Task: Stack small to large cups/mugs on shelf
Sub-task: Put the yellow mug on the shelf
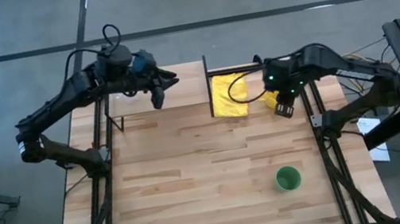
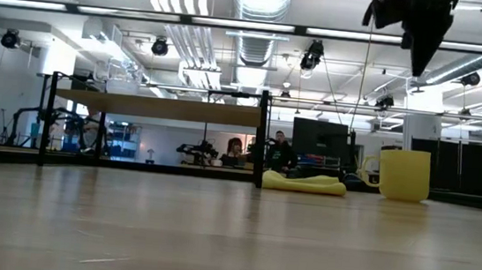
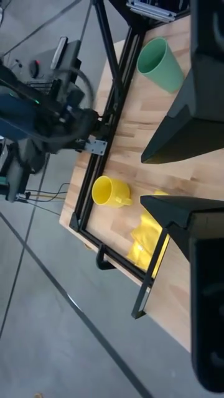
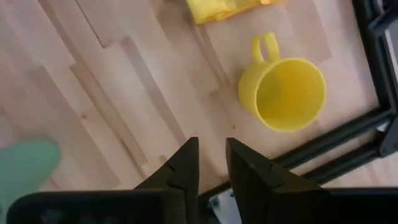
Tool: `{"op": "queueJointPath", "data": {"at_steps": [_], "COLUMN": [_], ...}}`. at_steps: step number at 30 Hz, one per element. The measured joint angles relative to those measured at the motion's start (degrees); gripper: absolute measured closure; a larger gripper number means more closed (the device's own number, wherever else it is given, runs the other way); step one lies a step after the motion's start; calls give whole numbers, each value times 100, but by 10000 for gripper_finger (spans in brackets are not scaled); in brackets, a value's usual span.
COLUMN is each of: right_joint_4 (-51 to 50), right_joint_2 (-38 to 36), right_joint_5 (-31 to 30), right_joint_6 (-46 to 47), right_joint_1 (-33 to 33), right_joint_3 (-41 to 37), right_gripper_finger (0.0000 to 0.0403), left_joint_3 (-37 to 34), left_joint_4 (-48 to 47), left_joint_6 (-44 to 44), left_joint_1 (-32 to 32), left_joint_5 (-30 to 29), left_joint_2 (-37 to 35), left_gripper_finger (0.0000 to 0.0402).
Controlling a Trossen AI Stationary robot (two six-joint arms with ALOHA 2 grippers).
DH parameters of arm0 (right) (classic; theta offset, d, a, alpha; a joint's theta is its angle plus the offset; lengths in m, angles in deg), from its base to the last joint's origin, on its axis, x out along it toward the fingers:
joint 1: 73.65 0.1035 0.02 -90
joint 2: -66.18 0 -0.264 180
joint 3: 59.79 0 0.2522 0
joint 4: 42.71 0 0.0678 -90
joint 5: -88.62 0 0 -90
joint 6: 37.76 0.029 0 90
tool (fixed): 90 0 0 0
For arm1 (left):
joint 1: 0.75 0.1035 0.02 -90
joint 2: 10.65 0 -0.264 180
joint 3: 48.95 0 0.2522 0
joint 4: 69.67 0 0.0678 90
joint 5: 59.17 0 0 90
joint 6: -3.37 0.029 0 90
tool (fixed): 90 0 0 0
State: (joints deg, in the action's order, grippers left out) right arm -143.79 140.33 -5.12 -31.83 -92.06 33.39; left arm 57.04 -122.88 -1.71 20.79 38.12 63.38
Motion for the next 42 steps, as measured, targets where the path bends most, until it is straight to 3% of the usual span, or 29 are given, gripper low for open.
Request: {"op": "queueJointPath", "data": {"at_steps": [7,17,28,42], "right_joint_4": [39,758,1164,2106], "right_joint_2": [456,861,880,885], "right_joint_5": [-536,-548,-532,-527], "right_joint_6": [-293,-365,-492,-1081], "right_joint_1": [-15,-253,-1054,-1163], "right_joint_3": [-415,-1153,-1781,-1882], "right_gripper_finger": [328,333,335,335], "left_joint_3": [2,7,9,9], "left_joint_4": [-1,1,1,3], "left_joint_6": [0,0,-2,-2], "left_joint_1": [-33,-37,-59,-59], "left_joint_5": [15,155,444,444], "left_joint_2": [-78,-209,-358,-360], "left_gripper_finger": [323,323,323,323]}}
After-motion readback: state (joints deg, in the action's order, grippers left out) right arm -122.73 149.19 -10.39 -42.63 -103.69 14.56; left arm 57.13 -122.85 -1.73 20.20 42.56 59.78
